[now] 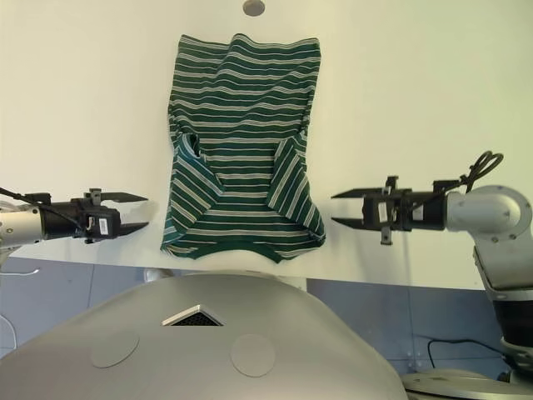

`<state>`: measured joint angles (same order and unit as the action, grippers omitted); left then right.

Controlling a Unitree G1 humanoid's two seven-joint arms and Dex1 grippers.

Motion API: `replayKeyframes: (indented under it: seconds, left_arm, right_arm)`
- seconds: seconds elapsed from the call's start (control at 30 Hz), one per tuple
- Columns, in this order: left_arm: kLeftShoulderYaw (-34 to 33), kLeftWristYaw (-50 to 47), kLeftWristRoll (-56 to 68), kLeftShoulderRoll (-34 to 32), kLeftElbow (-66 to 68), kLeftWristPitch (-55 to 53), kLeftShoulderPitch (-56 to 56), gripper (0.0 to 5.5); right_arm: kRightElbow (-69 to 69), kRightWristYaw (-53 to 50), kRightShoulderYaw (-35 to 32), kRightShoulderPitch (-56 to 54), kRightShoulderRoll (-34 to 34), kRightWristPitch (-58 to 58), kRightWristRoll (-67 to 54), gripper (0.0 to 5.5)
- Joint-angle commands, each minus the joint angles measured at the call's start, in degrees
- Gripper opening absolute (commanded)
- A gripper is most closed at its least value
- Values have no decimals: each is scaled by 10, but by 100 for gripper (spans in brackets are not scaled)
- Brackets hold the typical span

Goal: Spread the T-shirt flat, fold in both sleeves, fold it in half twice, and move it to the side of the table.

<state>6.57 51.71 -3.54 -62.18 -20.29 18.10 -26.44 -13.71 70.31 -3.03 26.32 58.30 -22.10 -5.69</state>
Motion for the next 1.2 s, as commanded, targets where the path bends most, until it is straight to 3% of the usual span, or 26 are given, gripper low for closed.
replayKeyframes:
  seconds: [0.03,0.23,0.3,0.43,0.53,0.6,0.67,0.73,0.83,1.0,1.2]
  left_arm:
    - [60,-20,-96,33,58,86,29,240]
    - [118,-27,-134,67,67,137,49,240]
    - [133,-18,-130,65,64,137,50,221]
    - [155,59,-84,20,29,54,41,135]
    - [141,143,93,-51,-77,-149,18,80]
    - [116,170,228,-69,-129,-281,47,34]
    - [87,170,288,-51,-126,-342,95,3]
    - [69,161,291,-36,-114,-355,115,3]
    - [66,146,265,-24,-120,-342,95,0]
    - [47,96,172,-10,-110,-259,51,0]
    - [37,38,-4,-16,-32,-52,7,128]
  right_arm:
    - [100,-83,31,-22,-54,-268,113,189]
    - [115,-146,69,-53,-65,-390,180,189]
    - [103,-154,85,-57,-61,-374,193,154]
    - [-44,-114,100,22,-3,-182,113,61]
    - [-192,-45,78,116,104,29,-10,3]
    - [-268,-27,67,139,154,176,-125,0]
    - [-299,-52,80,73,136,272,-181,0]
    - [-270,-74,93,-13,96,290,-155,0]
    - [-163,-58,88,-93,79,210,-91,45]
    - [99,-59,71,-94,92,-133,54,133]
    - [229,-168,70,-123,29,-400,146,136]
